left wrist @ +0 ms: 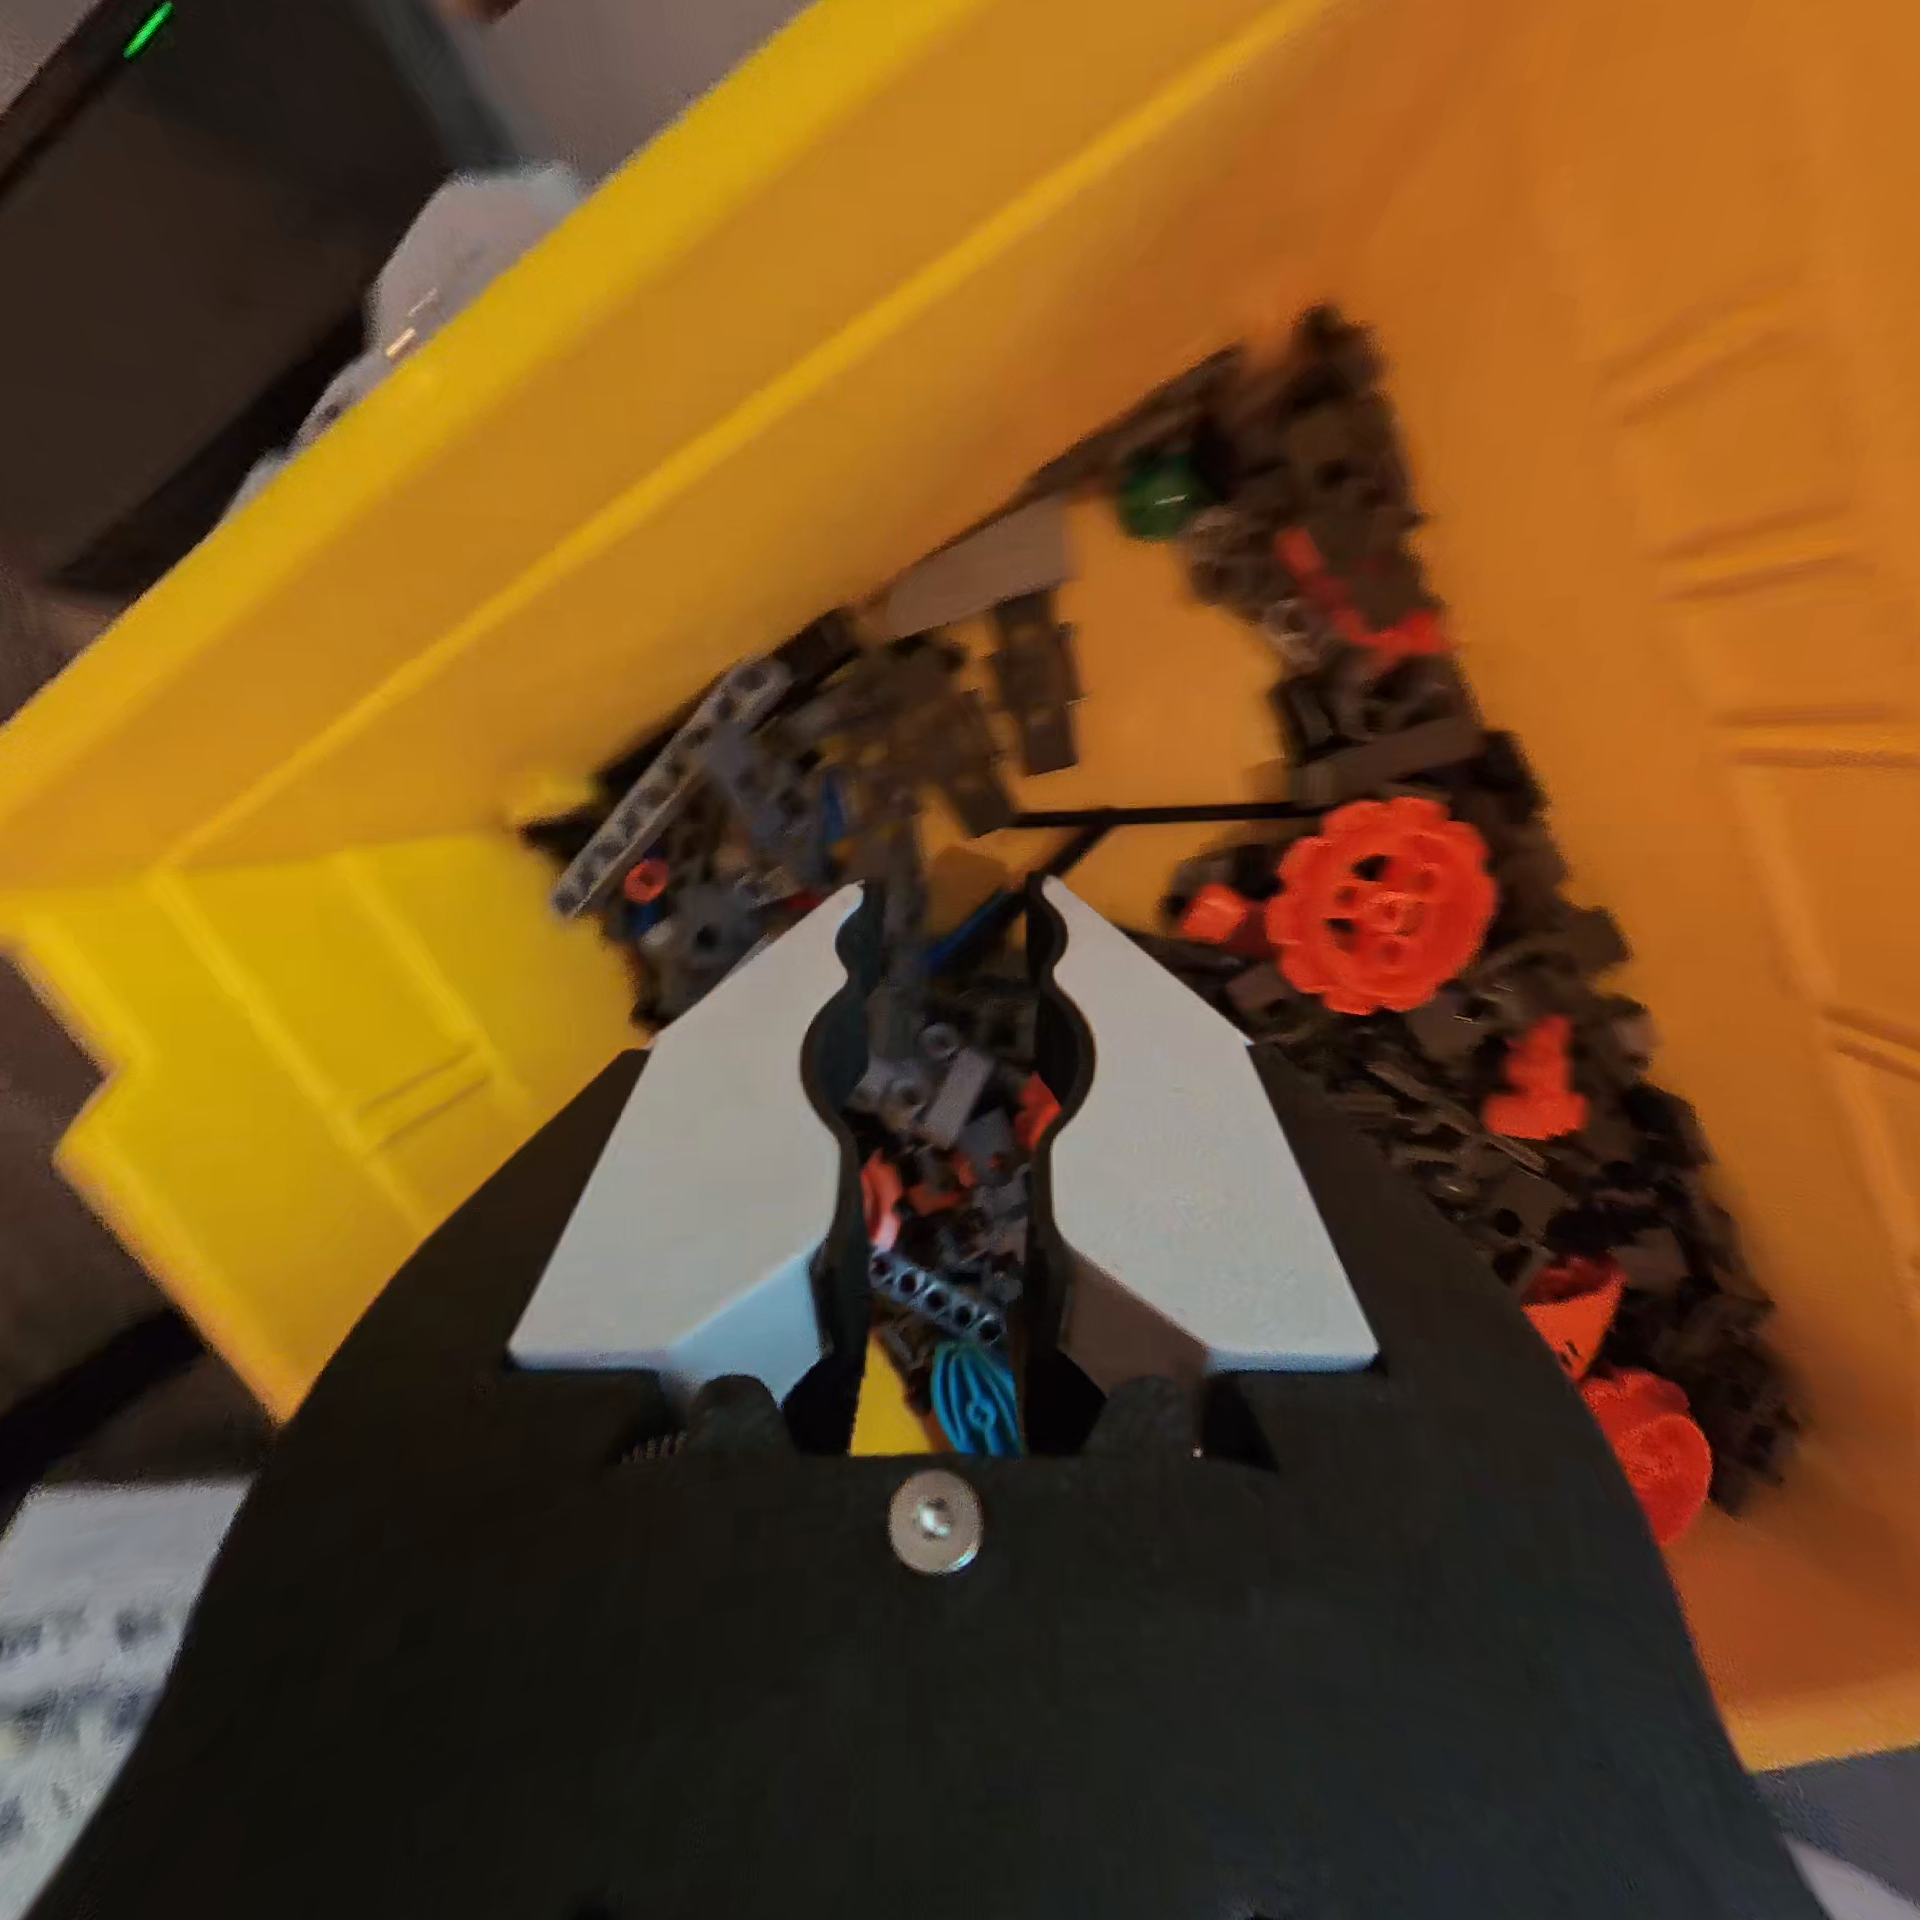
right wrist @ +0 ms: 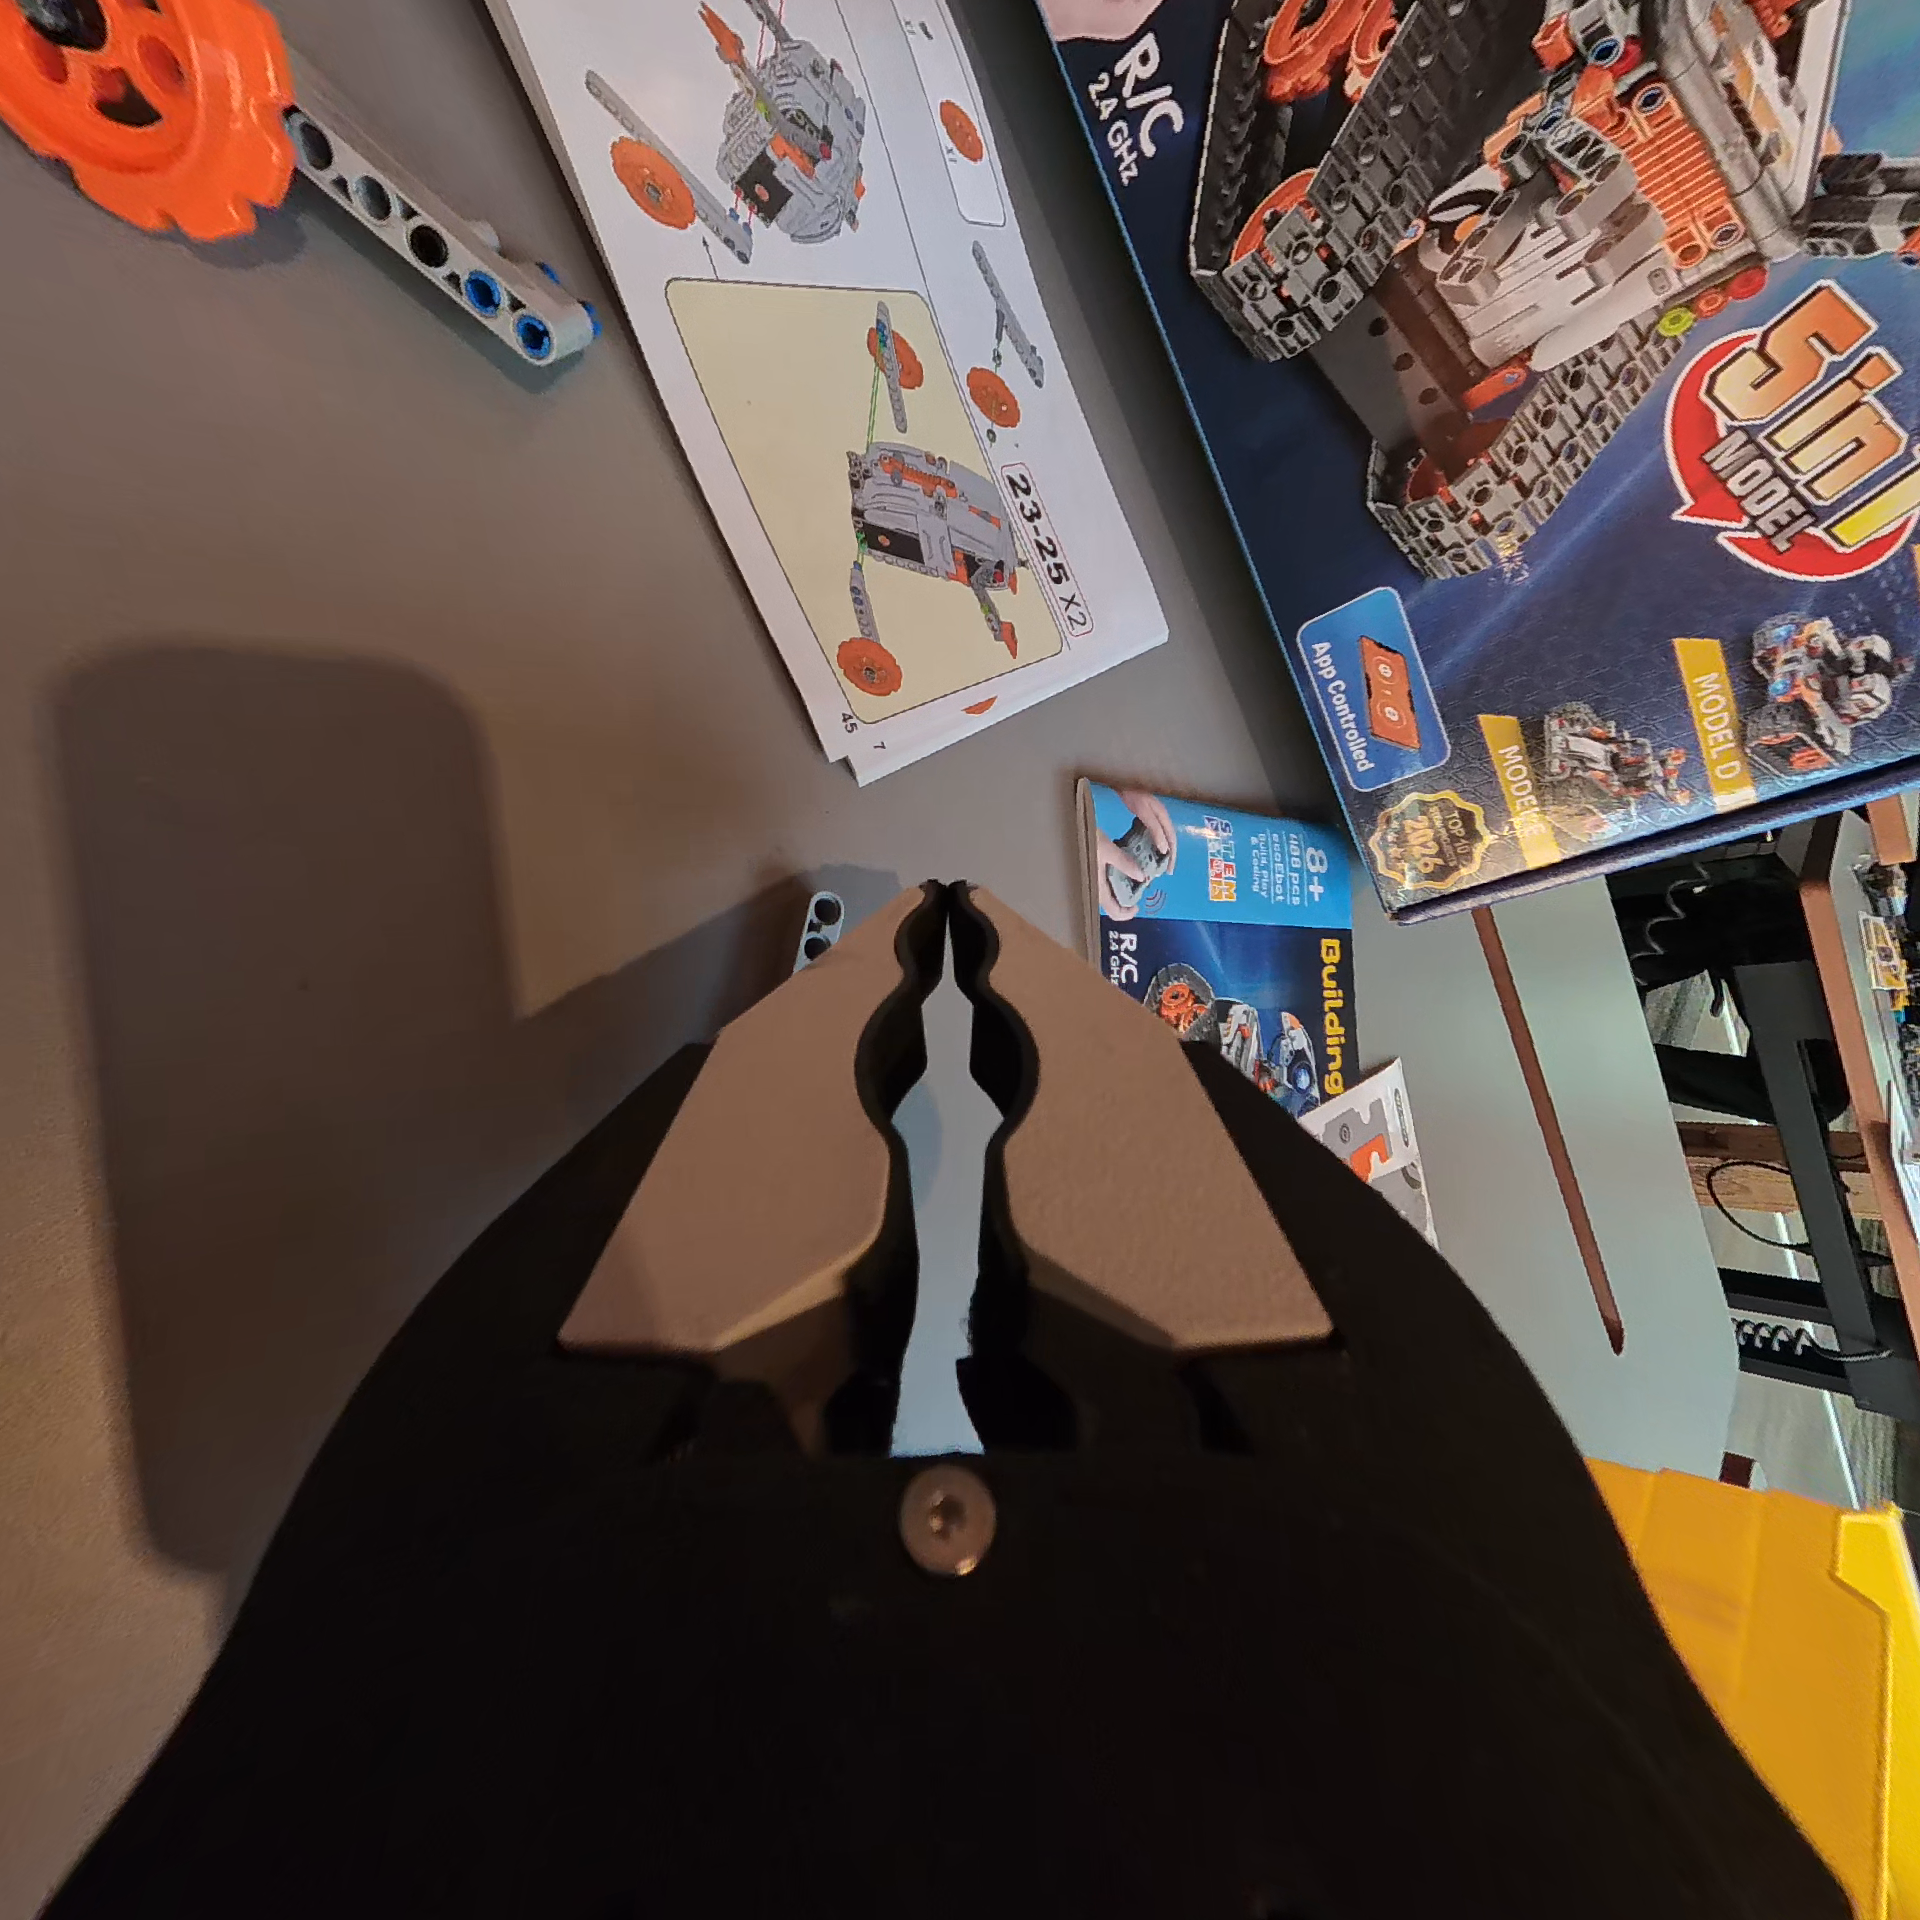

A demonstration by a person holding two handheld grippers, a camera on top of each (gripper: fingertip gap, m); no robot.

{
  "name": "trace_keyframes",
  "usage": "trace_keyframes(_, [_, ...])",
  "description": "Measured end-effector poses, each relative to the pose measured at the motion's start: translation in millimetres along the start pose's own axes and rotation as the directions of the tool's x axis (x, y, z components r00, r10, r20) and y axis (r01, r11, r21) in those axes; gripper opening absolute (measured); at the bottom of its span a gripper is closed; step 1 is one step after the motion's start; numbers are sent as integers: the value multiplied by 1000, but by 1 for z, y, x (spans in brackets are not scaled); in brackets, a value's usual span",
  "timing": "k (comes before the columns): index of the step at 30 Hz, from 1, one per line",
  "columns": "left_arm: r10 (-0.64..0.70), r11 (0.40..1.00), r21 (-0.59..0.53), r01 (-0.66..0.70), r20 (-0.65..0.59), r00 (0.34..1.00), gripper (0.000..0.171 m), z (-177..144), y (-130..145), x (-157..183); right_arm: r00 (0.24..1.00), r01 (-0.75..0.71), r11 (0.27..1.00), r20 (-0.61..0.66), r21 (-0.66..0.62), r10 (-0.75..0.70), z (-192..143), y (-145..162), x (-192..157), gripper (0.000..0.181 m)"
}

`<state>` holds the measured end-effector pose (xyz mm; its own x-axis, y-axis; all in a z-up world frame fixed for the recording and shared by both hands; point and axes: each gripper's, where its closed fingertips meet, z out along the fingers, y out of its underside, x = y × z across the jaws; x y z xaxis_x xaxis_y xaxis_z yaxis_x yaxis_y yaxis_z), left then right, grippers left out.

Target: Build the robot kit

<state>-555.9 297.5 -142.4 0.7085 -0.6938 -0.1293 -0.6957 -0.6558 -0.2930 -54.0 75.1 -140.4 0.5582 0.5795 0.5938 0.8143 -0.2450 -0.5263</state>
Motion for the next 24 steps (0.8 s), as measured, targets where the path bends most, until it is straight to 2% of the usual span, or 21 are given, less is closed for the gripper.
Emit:
trace_keyframes(4, [239, 970, 54, -236, -59, 969, 29, 9, -12, 35, 1000, -3, 1000, 1, -8, 3, 2, 2, -1, 0])
trace_keyframes(6, [280, 959, 63, -276, -85, 956, 29, 16, -15, 46, 1000, -7, 1000, -5, -11, 7, 2, 4, 1, 0])
trace_keyframes(8, [258, 965, 85, -250, -105, 960, 29, 17, -20, 49, 1000, -17, 1000, -11, -15, 17, 4, 7, 2, 0])
trace_keyframes(11, [169, 986, -14, -169, 56, 984, 13, 22, -12, 13, 999, -33, 999, -23, -16, 32, 5, 10, 5, 0])
trace_keyframes(12, [137, 991, -13, -136, 52, 989, 17, 22, -11, 10, 999, -38, 999, -26, -15, 37, 6, 10, 6, 0])
trace_keyframes(14, [67, 997, 43, -65, -30, 997, 23, 16, -18, 19, 998, -44, 999, -34, -20, 44, 7, 11, 8, 0])
trace_keyframes(17, [-13, 996, 84, 34, -245, 969, 29, 3, -26, 48, 998, -42, 999, -47, -28, 41, 8, 11, 11, 0])
trace_keyframes(19, [-32, 992, 105, 68, -308, 951, 35, -1, -32, 58, 998, -41, 999, -51, -31, 39, 7, 11, 11, 0])
trace_keyframes(21, [-36, 994, 84, 72, -376, 926, 49, 1, -34, 72, 998, -45, 998, -51, -38, 43, 8, 14, 11, 0])
trace_keyframes(23, [-15, 999, 43, 32, -350, 937, 54, 13, -30, 75, 998, -54, 997, -48, -49, 52, 9, 18, 11, 0])
trace_keyframes(24, [7, 999, 51, 9, -307, 952, 52, 16, -32, 72, 997, -59, 997, -46, -52, 57, 9, 20, 11, 0])
